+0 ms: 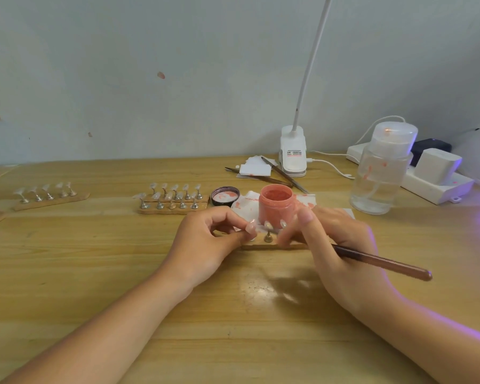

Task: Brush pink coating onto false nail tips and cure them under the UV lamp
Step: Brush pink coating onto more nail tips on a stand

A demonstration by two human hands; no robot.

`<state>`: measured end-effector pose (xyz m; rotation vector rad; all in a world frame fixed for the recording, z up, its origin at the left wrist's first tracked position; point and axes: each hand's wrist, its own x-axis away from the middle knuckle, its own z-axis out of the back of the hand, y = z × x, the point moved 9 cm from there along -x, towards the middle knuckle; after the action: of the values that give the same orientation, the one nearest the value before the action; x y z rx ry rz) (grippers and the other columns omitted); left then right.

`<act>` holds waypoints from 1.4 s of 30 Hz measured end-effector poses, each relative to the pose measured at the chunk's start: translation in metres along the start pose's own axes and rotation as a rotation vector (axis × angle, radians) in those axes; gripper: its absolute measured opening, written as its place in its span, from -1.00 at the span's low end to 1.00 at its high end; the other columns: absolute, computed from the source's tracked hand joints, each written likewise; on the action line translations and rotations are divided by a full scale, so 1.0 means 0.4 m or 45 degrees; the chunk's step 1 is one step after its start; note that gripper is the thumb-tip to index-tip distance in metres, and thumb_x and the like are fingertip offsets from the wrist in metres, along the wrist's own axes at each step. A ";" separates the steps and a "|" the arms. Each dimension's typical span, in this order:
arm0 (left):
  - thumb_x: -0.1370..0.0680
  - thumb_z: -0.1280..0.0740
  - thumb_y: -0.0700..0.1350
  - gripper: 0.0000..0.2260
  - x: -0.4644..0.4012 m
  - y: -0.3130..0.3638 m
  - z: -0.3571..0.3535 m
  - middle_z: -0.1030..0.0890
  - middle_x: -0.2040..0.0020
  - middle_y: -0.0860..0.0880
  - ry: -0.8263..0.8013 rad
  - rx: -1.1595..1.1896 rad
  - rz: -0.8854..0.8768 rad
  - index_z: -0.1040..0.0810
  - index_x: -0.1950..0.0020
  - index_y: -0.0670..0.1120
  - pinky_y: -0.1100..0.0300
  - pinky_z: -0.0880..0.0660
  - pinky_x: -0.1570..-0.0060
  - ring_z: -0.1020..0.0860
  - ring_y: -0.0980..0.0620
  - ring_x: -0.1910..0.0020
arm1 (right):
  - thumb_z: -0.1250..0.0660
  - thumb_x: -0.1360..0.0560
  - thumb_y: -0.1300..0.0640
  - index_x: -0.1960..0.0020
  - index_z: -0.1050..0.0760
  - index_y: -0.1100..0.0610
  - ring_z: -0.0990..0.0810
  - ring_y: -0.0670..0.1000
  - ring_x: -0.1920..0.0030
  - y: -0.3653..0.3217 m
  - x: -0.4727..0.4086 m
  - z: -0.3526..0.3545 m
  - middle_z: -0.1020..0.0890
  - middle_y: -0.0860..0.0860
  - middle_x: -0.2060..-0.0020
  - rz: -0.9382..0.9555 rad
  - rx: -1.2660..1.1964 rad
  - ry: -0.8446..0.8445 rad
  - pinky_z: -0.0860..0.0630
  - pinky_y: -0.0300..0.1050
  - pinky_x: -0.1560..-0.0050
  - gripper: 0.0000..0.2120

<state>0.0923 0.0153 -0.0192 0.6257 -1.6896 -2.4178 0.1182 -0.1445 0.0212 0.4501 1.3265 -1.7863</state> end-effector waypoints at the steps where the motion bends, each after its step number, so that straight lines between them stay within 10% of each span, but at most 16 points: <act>1: -0.32 -0.48 -0.14 -0.95 0.000 0.001 -0.002 -0.66 0.23 -0.06 -0.009 -0.004 -0.005 -0.63 0.32 -0.03 0.01 -0.49 0.04 -0.57 -0.15 0.10 | -0.08 -0.53 -0.02 0.33 -0.57 0.04 -0.53 -0.17 0.23 0.000 -0.002 0.001 -0.60 -0.16 0.36 -0.002 0.031 0.008 -0.35 -0.28 0.07 -0.61; 42: -0.32 -0.50 -0.20 -0.91 0.008 0.014 0.003 -0.64 0.33 0.04 0.072 -0.059 -0.008 -0.63 0.33 -0.05 0.44 -0.36 0.35 -0.46 0.16 0.35 | -0.12 -0.51 -0.03 0.35 -0.56 0.02 -0.51 -0.17 0.29 -0.011 0.001 -0.014 -0.58 -0.12 0.41 0.028 0.035 -0.068 -0.37 -0.32 0.17 -0.64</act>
<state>0.0884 0.0133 -0.0146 0.6873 -1.6072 -2.4121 0.1134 -0.1394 0.0214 0.4272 1.2575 -1.7882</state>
